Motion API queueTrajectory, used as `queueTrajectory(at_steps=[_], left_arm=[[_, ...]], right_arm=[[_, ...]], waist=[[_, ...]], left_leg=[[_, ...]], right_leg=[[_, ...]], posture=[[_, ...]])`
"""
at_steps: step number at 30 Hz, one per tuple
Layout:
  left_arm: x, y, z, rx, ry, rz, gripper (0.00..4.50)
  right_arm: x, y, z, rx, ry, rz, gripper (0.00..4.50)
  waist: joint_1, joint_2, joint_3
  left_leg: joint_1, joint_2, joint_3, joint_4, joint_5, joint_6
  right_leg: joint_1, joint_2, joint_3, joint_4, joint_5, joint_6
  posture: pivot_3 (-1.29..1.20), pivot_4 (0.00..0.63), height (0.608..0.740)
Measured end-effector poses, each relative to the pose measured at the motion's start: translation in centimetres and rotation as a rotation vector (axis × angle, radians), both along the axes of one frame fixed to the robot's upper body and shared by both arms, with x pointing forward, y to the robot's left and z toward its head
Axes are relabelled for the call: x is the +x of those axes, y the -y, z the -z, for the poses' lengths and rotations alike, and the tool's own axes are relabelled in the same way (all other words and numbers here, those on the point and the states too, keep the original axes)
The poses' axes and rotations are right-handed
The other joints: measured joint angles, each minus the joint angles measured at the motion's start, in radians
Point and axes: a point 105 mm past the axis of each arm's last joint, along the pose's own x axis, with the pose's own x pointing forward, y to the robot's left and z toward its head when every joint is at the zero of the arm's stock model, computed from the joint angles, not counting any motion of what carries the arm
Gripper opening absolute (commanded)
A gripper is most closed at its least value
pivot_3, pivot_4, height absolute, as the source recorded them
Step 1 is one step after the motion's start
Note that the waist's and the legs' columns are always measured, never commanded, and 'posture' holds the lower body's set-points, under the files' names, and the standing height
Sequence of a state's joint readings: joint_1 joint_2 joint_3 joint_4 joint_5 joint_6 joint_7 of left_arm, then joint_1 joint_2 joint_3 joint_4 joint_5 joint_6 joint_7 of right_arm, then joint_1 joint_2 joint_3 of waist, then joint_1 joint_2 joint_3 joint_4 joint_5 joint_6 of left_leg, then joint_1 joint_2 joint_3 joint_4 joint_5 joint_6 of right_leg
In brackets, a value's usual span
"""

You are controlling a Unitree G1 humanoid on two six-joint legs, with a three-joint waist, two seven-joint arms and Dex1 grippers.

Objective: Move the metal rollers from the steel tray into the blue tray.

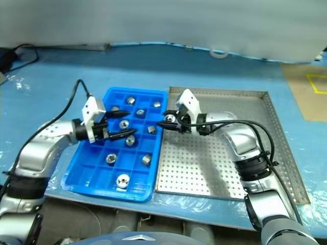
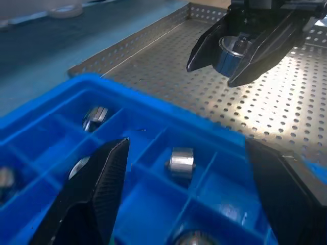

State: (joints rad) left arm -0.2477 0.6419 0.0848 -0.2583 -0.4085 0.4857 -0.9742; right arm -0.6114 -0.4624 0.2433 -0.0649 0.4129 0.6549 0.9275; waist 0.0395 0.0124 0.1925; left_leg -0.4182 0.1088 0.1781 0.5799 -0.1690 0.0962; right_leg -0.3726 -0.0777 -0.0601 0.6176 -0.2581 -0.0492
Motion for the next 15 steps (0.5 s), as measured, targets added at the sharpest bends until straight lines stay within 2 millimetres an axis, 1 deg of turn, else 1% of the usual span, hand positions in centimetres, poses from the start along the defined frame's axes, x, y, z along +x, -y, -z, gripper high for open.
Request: queueTrajectory(at_steps=[3, 5, 7, 9, 12, 13, 14, 15], left_arm=[[-1.7, -1.9, 0.3, 0.012, -0.024, -0.094, 3.81], [-3.0, -2.8, 0.2, 0.021, -0.034, -0.145, 3.81], [-4.3, -3.5, 0.2, 0.021, -0.048, -0.196, 3.81], [-5.4, -3.6, 0.3, 0.019, -0.062, -0.223, 3.81], [-6.0, -3.7, 0.4, 0.012, -0.072, -0.251, 3.81], [-5.9, -3.8, 0.4, 0.009, -0.071, -0.263, 3.81], [-5.9, -3.8, 0.3, 0.006, -0.069, -0.272, 3.81], [-5.8, -3.9, 0.3, 0.003, -0.066, -0.279, 3.81]], right_arm=[[-0.9, -1.3, 0.8, 0.008, -0.048, -0.087, 1.83], [-1.9, -2.2, 1.4, -0.002, -0.074, -0.167, 1.83], [-3.0, -2.7, 1.9, -0.013, -0.1, -0.238, 1.83], [-3.6, -2.7, 2.4, -0.023, -0.119, -0.282, 1.83], [-4.1, -2.6, 2.7, -0.025, -0.136, -0.314, 1.83], [-4.1, -2.7, 2.6, -0.022, -0.137, -0.318, 1.83], [-4.2, -2.8, 2.6, -0.018, -0.138, -0.324, 1.83], [-4.2, -3.0, 2.5, -0.011, -0.138, -0.328, 1.83]], waist=[[0.029, -0.001, 0.0], [0.054, -0.001, 0.001], [0.076, -0.001, 0.001], [0.097, -0.001, 0.001], [0.124, -0.001, 0.001], [0.131, -0.001, 0.001], [0.138, -0.001, 0.001], [0.141, -0.001, 0.001]], left_leg=[[-0.001, 0.0, -0.001, -0.001, 0.001, -0.001], [-0.001, 0.0, -0.001, -0.001, 0.001, -0.002], [0.0, 0.0, -0.001, -0.001, 0.001, -0.002], [0.001, 0.0, -0.001, -0.001, 0.001, -0.003], [0.004, 0.0, -0.002, -0.003, 0.003, -0.005], [0.006, 0.0, -0.002, -0.004, 0.003, -0.007], [0.007, 0.0, -0.002, -0.005, 0.004, -0.008], [0.007, 0.0, -0.003, -0.005, 0.004, -0.009]], right_leg=[[-0.001, 0.0, -0.001, 0.0, 0.0, 0.0], [-0.001, 0.0, -0.001, 0.0, 0.0, 0.0], [0.0, 0.0, -0.001, 0.0, 0.0, 0.0], [0.001, 0.0, -0.001, 0.0, -0.001, 0.0], [0.002, 0.0, 0.0, 0.0, -0.001, 0.001], [0.003, 0.0, 0.0, 0.0, -0.002, 0.003], [0.003, 0.0, 0.0, 0.0, -0.005, 0.008], [0.003, 0.0, 0.0, 0.0, -0.005, 0.008]], posture=[[0.26, 0.15, 0.74], [0.29, 0.15, 0.74], [0.31, 0.15, 0.74], [0.31, 0.15, 0.74], [0.32, 0.15, 0.74], [0.32, 0.15, 0.74], [0.32, 0.15, 0.74], [0.33, 0.15, 0.74]])
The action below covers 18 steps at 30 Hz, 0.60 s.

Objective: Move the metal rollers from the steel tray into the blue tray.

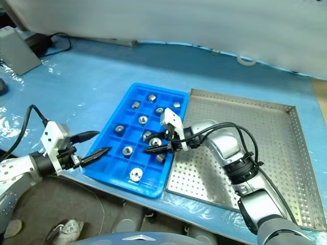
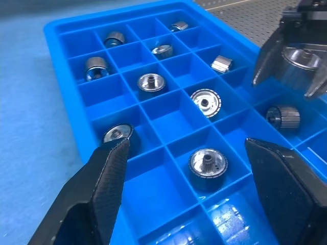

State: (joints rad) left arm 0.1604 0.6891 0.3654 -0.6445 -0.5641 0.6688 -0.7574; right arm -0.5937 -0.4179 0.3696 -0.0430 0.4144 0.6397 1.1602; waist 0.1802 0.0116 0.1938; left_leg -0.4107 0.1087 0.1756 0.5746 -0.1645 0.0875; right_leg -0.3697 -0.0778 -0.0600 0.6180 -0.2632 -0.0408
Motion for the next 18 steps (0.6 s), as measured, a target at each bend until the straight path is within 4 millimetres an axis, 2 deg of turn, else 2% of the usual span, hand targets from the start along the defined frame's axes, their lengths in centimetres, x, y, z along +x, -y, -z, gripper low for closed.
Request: queueTrajectory(at_steps=[4, 6, 7, 11, 15, 18], left_arm=[[1.0, -0.1, -1.2, 0.0, 0.061, -0.03, 3.81], [1.6, -0.5, -1.9, 0.007, 0.092, -0.056, 3.81], [1.8, -1.0, -2.1, 0.014, 0.1, -0.076, 3.81], [3.7, -5.2, -4.1, 0.075, 0.186, -0.238, 3.81], [4.3, -7.5, -5.9, 0.087, 0.238, -0.297, 3.81], [3.6, -8.0, -6.7, 0.079, 0.23, -0.266, 3.81]], right_arm=[[1.2, -1.8, -0.4, 0.039, 0.025, 0.01, 1.83], [2.2, -3.3, -0.7, 0.063, 0.048, 0.029, 1.83], [2.5, -4.0, -1.0, 0.076, 0.061, 0.032, 1.83], [4.1, -7.2, -2.3, 0.113, 0.133, 0.059, 1.83], [4.8, -8.2, -2.8, 0.128, 0.173, 0.062, 1.83], [5.2, -7.8, -2.9, 0.137, 0.174, 0.076, 1.83]], waist=[[0.0, 0.0, 0.0], [-0.002, -0.001, 0.0], [-0.004, -0.001, 0.0], [-0.006, -0.004, -0.001], [-0.005, -0.006, -0.002], [-0.005, -0.007, -0.002]], left_leg=[[0.0, 0.0, 0.0, -0.004, 0.003, -0.005], [0.0, 0.0, 0.0, -0.006, 0.004, -0.007], [-0.001, 0.0, 0.0, -0.007, 0.005, -0.008], [-0.008, 0.001, 0.0, -0.013, 0.009, -0.014], [-0.017, 0.001, 0.0, -0.012, 0.008, -0.013], [-0.024, 0.001, -0.001, -0.009, 0.008, -0.012]], right_leg=[[-0.003, 0.0, 0.0, 0.001, 0.0, 0.0], [-0.006, 0.0, 0.0, 0.003, 0.003, -0.005], [-0.007, 0.0, 0.0, 0.003, 0.003, -0.006], [-0.018, 0.003, -0.001, 0.004, 0.002, -0.012], [-0.023, 0.003, -0.005, 0.004, 0.002, -0.013], [-0.028, 0.002, -0.006, 0.005, 0.003, -0.013]], posture=[[0.33, 0.15, 0.74], [0.34, 0.15, 0.74], [0.34, 0.15, 0.74], [0.35, 0.15, 0.74], [0.35, 0.15, 0.74], [0.34, 0.15, 0.74]])
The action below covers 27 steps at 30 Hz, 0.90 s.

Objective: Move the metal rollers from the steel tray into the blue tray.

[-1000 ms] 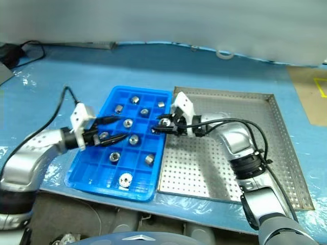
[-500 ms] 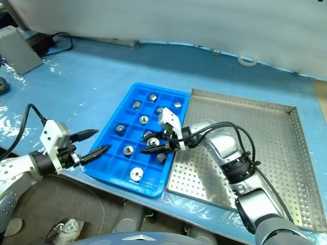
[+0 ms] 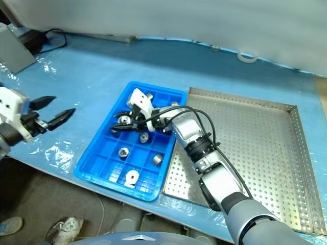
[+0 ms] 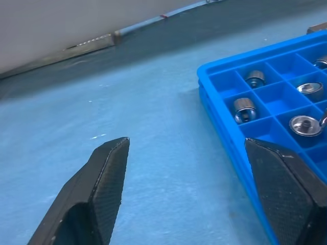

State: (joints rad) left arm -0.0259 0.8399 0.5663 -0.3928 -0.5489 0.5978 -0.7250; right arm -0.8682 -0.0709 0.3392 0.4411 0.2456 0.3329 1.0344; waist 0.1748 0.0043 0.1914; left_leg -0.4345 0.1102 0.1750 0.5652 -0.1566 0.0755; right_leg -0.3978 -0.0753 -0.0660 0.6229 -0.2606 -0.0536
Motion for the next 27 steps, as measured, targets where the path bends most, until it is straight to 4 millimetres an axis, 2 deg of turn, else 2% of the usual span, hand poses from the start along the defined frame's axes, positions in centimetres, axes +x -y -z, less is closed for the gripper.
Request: queueTrajectory(at_steps=[4, 7, 10, 16, 18, 21, 27], left_arm=[[-1.3, -0.1, 1.6, 0.011, -0.093, 0.039, 3.81], [-1.4, -0.2, 2.0, 0.008, -0.111, 0.042, 3.81], [-1.5, 0.2, 1.9, 0.011, -0.105, 0.054, 3.81], [-1.7, 0.5, 2.4, -0.01, -0.108, 0.049, 3.81], [-1.9, 0.7, 2.7, -0.016, -0.112, 0.046, 3.81], [-2.1, 0.7, 3.1, -0.03, -0.118, 0.033, 3.81], [-2.4, 1.0, 3.5, -0.03, -0.127, 0.029, 3.81]], right_arm=[[-0.8, 0.2, 0.2, -0.005, -0.017, -0.042, 1.83], [-2.1, -0.5, 1.3, -0.018, -0.055, -0.086, 1.83], [-3.1, -2.0, 2.3, -0.036, -0.08, -0.113, 1.83], [-3.3, -5.6, 2.2, -0.043, -0.099, -0.099, 1.83], [-2.8, -5.5, 2.9, -0.08, -0.109, -0.073, 1.83], [-2.6, -5.3, 5.3, -0.172, -0.135, -0.053, 1.83], [-4.7, -5.8, 5.9, -0.244, -0.191, -0.175, 1.83]], waist=[[-0.001, 0.0, 0.0], [0.002, 0.0, 0.0], [0.002, 0.0, 0.0], [0.002, 0.0, 0.0], [0.007, -0.001, 0.0], [0.006, -0.002, -0.001], [0.008, -0.002, -0.001]], left_leg=[[-0.002, 0.002, 0.0, 0.001, -0.001, 0.001], [-0.001, 0.004, -0.001, 0.0, 0.0, 0.0], [0.0, 0.005, -0.001, 0.0, 0.002, -0.003], [0.003, 0.005, -0.001, -0.003, 0.004, -0.006], [0.004, 0.005, -0.001, -0.004, 0.004, -0.006], [0.002, 0.005, -0.001, -0.004, 0.004, -0.007], [0.009, 0.005, -0.001, -0.007, 0.004, -0.007]], right_leg=[[-0.002, 0.0, -0.001, 0.001, 0.0, -0.001], [-0.002, 0.001, -0.002, 0.003, 0.001, -0.003], [-0.003, 0.001, -0.002, 0.004, 0.002, -0.005], [-0.003, 0.001, -0.002, 0.005, 0.003, -0.006], [-0.002, 0.001, -0.002, 0.004, 0.003, -0.006], [-0.002, 0.001, -0.003, 0.004, 0.003, -0.006], [0.002, 0.002, -0.002, 0.004, 0.003, -0.006]], posture=[[0.34, 0.15, 0.74], [0.34, 0.15, 0.74], [0.34, 0.15, 0.74], [0.38, 0.15, 0.74], [0.38, 0.15, 0.74], [0.4, 0.15, 0.74], [0.42, 0.15, 0.74]])
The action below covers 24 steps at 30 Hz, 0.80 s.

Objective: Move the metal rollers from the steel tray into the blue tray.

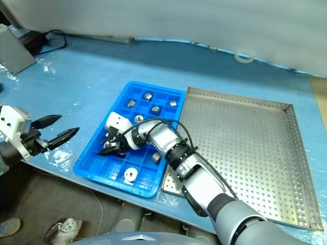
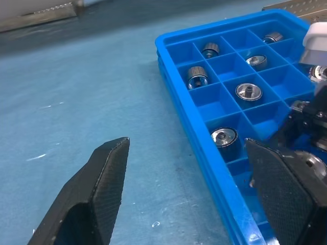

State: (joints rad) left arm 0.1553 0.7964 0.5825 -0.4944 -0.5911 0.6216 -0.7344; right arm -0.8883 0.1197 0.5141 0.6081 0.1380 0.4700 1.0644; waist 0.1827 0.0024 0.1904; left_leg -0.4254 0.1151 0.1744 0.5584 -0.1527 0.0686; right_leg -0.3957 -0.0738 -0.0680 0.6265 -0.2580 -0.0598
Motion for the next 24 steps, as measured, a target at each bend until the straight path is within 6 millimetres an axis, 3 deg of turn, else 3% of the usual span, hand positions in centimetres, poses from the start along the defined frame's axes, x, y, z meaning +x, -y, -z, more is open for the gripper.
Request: queueTrajectory(at_steps=[12, 22, 24], left_arm=[[-0.1, -0.1, 0.2, 0.0, -0.002, -0.013, 3.81], [-0.1, 0.4, 0.0, -0.002, 0.013, -0.007, 3.81], [-0.1, 0.5, 0.0, -0.003, 0.012, -0.005, 3.81]], right_arm=[[-1.8, -0.8, -0.1, -0.044, -0.041, -0.052, 1.83], [-1.5, -1.2, 0.0, -0.004, -0.042, -0.019, 1.83], [-1.1, -1.2, 0.0, 0.007, -0.029, 0.004, 2.56]], waist=[[0.009, 0.0, 0.0], [0.012, 0.0, 0.0], [0.017, 0.0, 0.0]], left_leg=[[0.006, 0.0, 0.0, -0.006, 0.002, -0.003], [0.01, 0.0, 0.0, -0.012, 0.004, -0.008], [0.011, 0.0, 0.0, -0.012, 0.005, -0.008]], right_leg=[[0.002, 0.0, 0.001, -0.002, -0.001, 0.0], [0.003, 0.001, 0.001, -0.002, -0.001, -0.001], [0.004, 0.001, 0.001, -0.002, -0.001, -0.001]], posture=[[0.44, 0.15, 0.74], [0.44, 0.15, 0.74], [0.44, 0.15, 0.74]])
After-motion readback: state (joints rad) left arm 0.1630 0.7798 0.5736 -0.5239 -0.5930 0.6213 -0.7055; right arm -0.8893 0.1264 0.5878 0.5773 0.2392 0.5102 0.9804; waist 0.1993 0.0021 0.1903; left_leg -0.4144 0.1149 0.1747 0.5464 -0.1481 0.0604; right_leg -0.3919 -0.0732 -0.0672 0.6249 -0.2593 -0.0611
